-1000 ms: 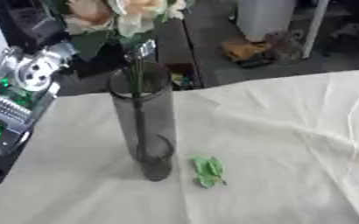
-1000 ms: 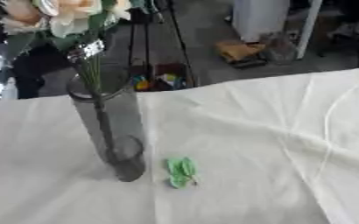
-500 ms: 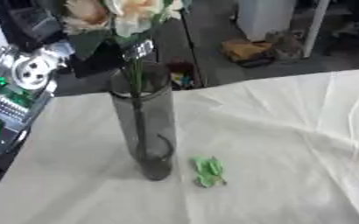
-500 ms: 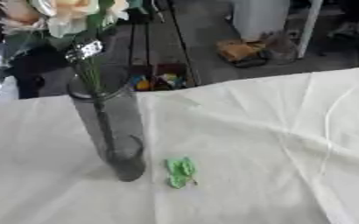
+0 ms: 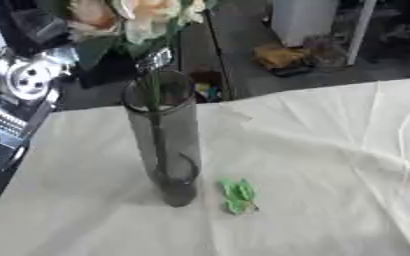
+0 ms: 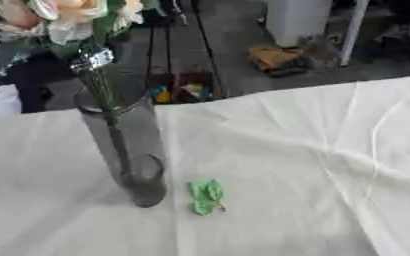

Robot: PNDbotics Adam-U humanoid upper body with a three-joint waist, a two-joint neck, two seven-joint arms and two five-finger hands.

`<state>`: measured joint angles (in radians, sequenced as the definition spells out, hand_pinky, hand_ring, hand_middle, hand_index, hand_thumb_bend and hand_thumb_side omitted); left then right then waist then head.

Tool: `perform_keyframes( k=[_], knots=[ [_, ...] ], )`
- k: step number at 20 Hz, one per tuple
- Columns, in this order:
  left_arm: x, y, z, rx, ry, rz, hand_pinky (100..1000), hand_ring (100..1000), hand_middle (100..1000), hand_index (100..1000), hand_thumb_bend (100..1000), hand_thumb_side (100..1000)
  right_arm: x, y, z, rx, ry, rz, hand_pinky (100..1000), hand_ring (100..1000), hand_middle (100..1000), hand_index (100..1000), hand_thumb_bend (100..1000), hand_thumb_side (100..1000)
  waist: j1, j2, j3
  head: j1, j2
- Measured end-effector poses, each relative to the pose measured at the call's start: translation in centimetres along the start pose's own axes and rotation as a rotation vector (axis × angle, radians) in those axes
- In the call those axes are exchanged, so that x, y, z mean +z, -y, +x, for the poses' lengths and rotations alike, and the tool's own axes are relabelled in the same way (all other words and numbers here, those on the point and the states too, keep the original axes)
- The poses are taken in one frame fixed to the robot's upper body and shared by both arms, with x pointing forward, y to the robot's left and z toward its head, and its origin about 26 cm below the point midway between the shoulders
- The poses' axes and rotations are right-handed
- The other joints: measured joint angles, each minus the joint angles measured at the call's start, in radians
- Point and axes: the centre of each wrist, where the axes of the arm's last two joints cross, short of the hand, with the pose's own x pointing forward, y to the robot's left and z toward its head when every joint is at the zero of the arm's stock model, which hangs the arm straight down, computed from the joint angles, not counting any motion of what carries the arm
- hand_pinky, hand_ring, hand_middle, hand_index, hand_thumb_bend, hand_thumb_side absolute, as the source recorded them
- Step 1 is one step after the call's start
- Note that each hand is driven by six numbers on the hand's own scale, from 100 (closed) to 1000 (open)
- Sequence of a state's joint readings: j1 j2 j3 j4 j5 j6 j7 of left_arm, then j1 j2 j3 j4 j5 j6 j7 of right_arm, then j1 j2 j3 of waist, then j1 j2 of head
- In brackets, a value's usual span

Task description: Arrange flowers into the vase.

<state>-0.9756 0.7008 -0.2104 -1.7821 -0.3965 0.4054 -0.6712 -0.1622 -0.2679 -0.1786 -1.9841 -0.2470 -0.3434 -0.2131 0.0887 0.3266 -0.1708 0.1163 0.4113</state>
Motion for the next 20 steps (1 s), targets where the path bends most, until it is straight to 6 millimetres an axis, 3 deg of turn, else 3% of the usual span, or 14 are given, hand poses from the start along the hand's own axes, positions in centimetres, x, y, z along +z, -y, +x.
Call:
perform_keyframes(
  k=[9, 15, 20],
  knots=[
    [0.3, 0.0, -0.7, -0.026, -0.008, -0.049, 916, 1000, 987, 1000, 100, 1000, 0.0, 0.0, 0.0, 0.001, -0.002, 0.0, 234, 350, 235, 553, 100, 958, 0.0, 0.0, 0.0, 0.0, 0.0],
    [0.4, -0.1, -0.9, -0.035, -0.014, -0.059, 927, 1000, 992, 1000, 154, 1000, 0.1, 0.0, 0.0, 0.001, -0.004, 0.0, 235, 351, 234, 553, 100, 959, 0.0, 0.0, 0.0, 0.0, 0.0],
    [0.5, -0.1, -1.1, -0.035, -0.022, -0.059, 941, 1000, 998, 1000, 258, 1000, 0.1, 0.0, 0.0, 0.001, -0.007, 0.002, 235, 351, 234, 554, 100, 959, 0.0, 0.0, 0.0, 0.0, -0.001]
  ],
)
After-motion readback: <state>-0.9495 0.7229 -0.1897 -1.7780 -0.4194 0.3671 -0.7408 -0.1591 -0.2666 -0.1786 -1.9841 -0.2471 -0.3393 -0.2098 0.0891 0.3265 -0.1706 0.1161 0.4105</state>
